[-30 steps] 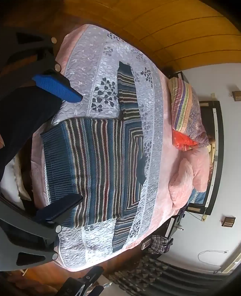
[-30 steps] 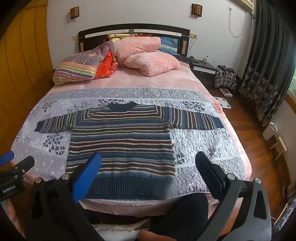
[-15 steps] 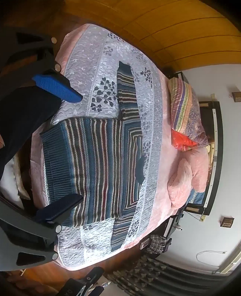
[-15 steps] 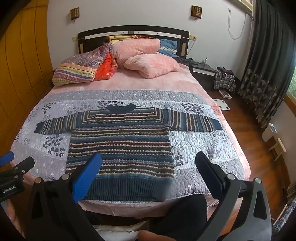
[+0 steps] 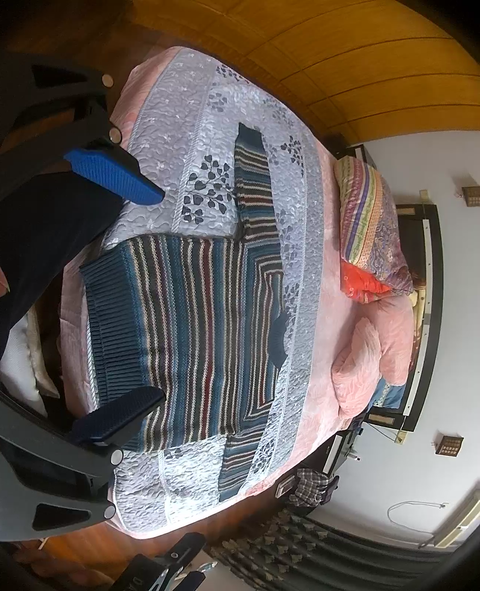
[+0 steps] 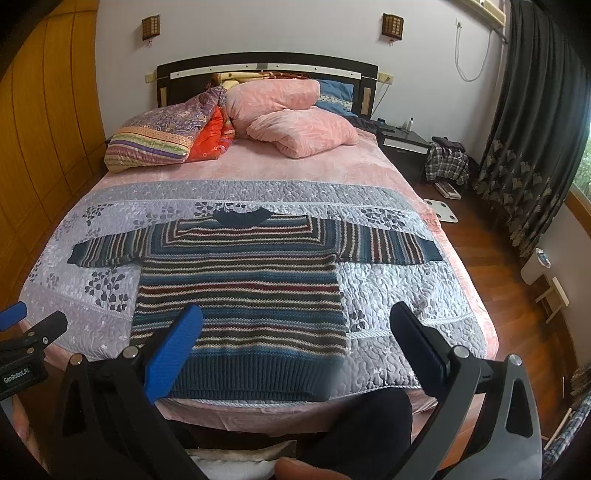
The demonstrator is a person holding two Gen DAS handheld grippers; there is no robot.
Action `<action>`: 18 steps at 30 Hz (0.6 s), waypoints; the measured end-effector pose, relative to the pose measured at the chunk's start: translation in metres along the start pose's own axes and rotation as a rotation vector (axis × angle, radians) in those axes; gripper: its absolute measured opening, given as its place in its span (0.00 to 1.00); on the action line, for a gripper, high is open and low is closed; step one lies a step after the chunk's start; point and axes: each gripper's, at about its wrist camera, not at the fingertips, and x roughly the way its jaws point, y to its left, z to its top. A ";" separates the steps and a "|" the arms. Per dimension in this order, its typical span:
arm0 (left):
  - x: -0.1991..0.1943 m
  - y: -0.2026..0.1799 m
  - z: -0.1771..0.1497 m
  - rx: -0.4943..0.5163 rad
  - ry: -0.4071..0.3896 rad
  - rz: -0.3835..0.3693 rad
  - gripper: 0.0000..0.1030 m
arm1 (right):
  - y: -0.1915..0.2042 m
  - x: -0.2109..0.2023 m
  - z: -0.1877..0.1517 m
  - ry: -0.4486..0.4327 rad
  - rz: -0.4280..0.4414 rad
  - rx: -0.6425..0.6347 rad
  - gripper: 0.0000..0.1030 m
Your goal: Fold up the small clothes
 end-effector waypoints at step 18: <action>-0.001 0.002 -0.002 -0.003 -0.003 0.000 0.96 | 0.000 0.001 -0.004 0.000 -0.003 0.004 0.97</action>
